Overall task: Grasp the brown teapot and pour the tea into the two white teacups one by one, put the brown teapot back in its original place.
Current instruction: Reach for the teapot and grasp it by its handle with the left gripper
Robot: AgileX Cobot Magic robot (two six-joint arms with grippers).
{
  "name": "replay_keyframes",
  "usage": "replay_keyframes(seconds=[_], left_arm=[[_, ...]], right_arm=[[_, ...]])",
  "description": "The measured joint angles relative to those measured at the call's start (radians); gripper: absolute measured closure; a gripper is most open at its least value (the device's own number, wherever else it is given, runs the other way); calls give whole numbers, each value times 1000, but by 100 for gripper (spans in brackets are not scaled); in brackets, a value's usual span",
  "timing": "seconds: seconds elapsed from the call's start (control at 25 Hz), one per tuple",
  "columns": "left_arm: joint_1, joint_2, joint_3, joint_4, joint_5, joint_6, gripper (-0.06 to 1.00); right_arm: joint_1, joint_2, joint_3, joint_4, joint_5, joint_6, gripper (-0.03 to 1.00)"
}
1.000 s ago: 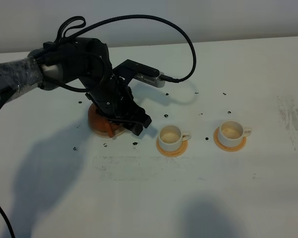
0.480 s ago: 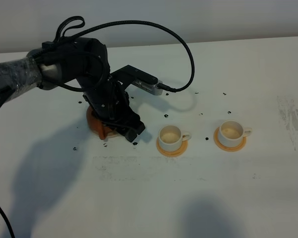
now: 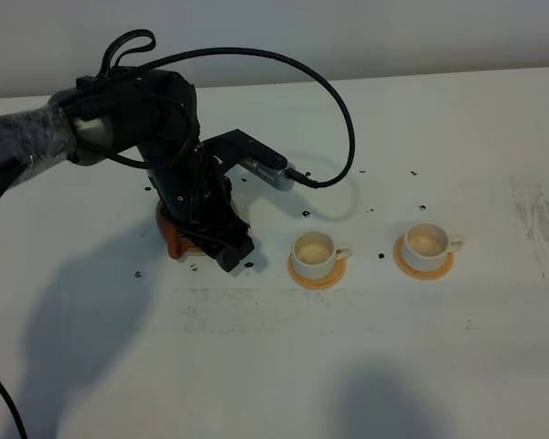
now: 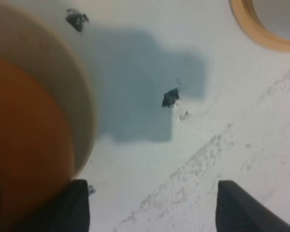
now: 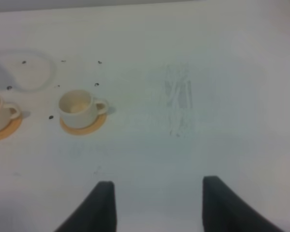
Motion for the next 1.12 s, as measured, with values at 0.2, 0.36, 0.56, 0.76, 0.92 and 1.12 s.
replay_keyframes(seconds=[0.2,0.36,0.56,0.76,0.92,1.12], left_arm=[[0,0,0,17,14,13,38],[8,0,0,21,36,14,38],[19,0,0,35,63,32,38],[20,0,0,37,65,42,38],[20,0,0,32,65,57,38],[20,0,0,24,73,68,38]], right_arm=[[0,0,0,0,0,0,55],[0,0,0,0,0,0,55],[0,0,0,0,0,0,55],[0,0,0,0,0,0,55],[0,0,0,0,0,0,55],[0,0,0,0,0,0,55]])
